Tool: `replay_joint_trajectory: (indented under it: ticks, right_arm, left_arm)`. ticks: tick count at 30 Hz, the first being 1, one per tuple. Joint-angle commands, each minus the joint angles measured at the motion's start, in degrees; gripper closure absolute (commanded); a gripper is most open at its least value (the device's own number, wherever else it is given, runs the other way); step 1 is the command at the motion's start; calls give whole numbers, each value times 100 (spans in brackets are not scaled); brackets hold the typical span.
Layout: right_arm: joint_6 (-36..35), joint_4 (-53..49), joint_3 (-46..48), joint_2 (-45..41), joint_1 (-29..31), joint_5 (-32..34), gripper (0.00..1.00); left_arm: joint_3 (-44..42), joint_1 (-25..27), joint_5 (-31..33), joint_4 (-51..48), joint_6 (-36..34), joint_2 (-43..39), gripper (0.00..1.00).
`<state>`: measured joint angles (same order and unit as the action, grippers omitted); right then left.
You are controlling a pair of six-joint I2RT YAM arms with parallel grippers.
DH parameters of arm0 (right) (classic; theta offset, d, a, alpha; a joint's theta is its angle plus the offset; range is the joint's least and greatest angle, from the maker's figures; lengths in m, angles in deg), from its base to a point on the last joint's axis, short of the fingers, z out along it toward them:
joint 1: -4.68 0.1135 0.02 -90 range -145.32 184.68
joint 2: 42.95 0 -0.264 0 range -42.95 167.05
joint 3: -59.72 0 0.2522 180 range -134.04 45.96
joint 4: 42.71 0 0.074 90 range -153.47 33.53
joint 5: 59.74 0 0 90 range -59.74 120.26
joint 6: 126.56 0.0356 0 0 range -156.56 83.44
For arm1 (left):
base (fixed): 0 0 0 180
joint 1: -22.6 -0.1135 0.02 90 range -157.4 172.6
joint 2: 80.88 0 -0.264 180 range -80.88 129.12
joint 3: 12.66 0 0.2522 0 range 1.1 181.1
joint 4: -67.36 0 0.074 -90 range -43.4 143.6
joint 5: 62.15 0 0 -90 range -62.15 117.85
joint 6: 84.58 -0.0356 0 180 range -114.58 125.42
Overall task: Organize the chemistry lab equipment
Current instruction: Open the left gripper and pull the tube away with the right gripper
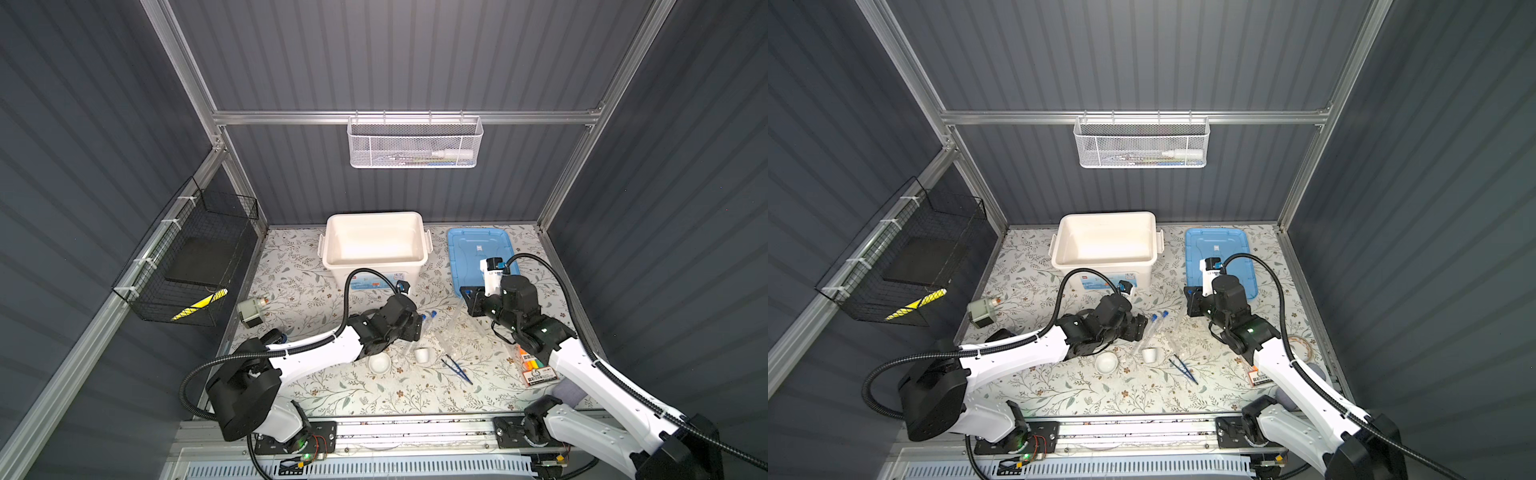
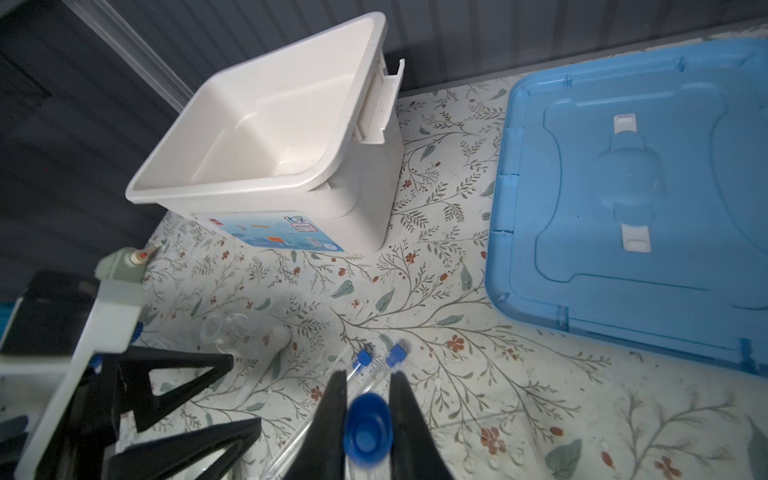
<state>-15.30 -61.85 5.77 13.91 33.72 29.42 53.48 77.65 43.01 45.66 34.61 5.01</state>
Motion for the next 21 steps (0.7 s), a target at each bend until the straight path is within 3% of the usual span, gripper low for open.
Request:
replay_joint_trajectory:
  ticks: [1, 9, 21]
  right_arm:
    - [-659, 371, 156, -76, 350, 665, 84]
    - [-973, 1393, 809, -260, 914, 1333, 84]
    - [-1105, 1823, 957, -388, 1287, 1540, 84]
  left_arm:
    - [202, -57, 100, -250, 52, 260, 22]
    - [188, -138, -75, -137, 45, 668, 25]
    - [-18, -178, -208, 70, 80, 741, 29]
